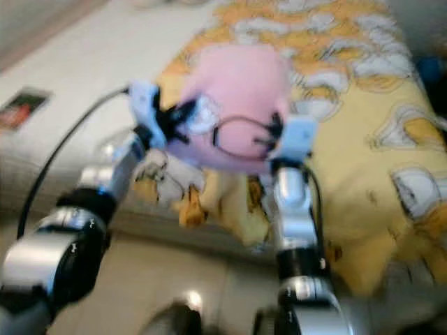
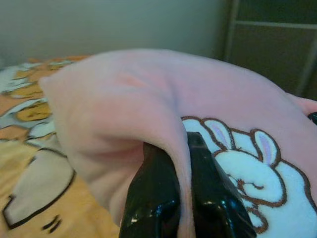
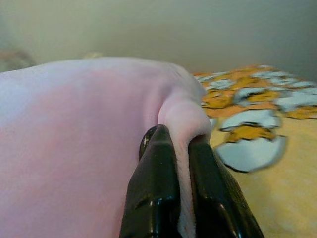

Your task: Clean up the room

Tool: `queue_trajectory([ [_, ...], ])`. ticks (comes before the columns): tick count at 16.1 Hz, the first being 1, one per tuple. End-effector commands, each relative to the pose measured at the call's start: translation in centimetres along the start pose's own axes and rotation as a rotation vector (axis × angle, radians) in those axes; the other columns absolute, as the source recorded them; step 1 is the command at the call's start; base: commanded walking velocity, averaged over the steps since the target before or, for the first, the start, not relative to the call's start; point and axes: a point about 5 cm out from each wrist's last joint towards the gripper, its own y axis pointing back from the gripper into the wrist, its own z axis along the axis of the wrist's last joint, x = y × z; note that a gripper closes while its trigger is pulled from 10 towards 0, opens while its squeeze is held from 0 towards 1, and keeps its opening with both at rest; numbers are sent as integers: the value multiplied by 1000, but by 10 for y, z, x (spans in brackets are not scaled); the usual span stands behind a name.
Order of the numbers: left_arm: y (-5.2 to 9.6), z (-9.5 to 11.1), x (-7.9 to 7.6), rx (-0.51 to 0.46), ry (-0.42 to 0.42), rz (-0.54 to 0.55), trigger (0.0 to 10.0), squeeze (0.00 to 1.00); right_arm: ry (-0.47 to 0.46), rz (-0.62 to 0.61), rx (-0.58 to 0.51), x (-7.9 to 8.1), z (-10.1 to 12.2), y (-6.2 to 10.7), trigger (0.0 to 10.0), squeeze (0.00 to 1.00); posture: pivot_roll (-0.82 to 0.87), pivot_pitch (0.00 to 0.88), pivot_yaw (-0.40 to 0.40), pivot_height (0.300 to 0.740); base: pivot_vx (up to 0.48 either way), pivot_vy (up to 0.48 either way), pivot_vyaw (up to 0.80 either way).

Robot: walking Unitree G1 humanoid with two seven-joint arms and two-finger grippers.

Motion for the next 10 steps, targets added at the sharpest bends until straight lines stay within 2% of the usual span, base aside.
queue_trajectory([
  [1,2,10,8,-46,-22,47,10000,0,5,-7,-26,0,6,-3,10000,0,-245,0,153,719,0,476,0],
  [3,6,0,12,-44,61,160,10000,0,19,16,-1,2,2,-2,10000,0,-241,0,149,719,0,480,0],
  [5,8,-10,4,-35,32,156,10000,0,47,43,18,3,-4,2,10000,0,-240,0,141,719,0,480,0],
  [10,8,-11,0,-49,14,171,10000,0,42,58,36,8,-8,3,10000,0,-228,0,128,719,0,480,0],
])
